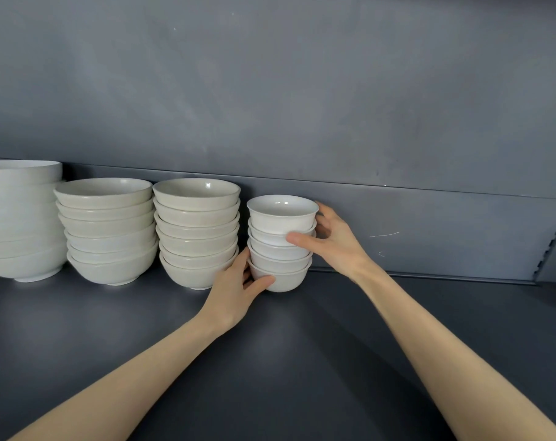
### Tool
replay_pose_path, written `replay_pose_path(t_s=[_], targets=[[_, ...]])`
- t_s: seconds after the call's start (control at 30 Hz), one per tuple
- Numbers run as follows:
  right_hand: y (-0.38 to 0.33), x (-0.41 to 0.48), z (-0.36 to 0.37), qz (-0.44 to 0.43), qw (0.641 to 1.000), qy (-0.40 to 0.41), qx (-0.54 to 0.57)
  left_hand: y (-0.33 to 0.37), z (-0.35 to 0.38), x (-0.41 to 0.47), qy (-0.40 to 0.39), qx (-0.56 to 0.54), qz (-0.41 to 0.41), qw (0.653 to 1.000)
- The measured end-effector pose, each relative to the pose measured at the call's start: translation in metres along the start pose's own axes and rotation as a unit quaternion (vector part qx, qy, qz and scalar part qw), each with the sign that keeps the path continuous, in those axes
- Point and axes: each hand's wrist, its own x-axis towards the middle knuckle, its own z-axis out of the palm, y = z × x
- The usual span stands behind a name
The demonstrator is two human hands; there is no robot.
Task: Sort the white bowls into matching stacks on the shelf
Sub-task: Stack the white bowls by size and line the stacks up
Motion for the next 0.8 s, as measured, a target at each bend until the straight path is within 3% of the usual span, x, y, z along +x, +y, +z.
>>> replay_pose_path(t_s=[0.4,0.8], targets=[[-0.001,0.006,0.003,0.009,0.999,0.005,-0.03,0.002,-0.001,-0.003,0.009,0.035,0.013,0.999],[-0.005,0.002,-0.008,-0.003,1.0,-0.015,-0.01,0.024,0.011,-0.008,0.115,0.124,0.081,0.982]])
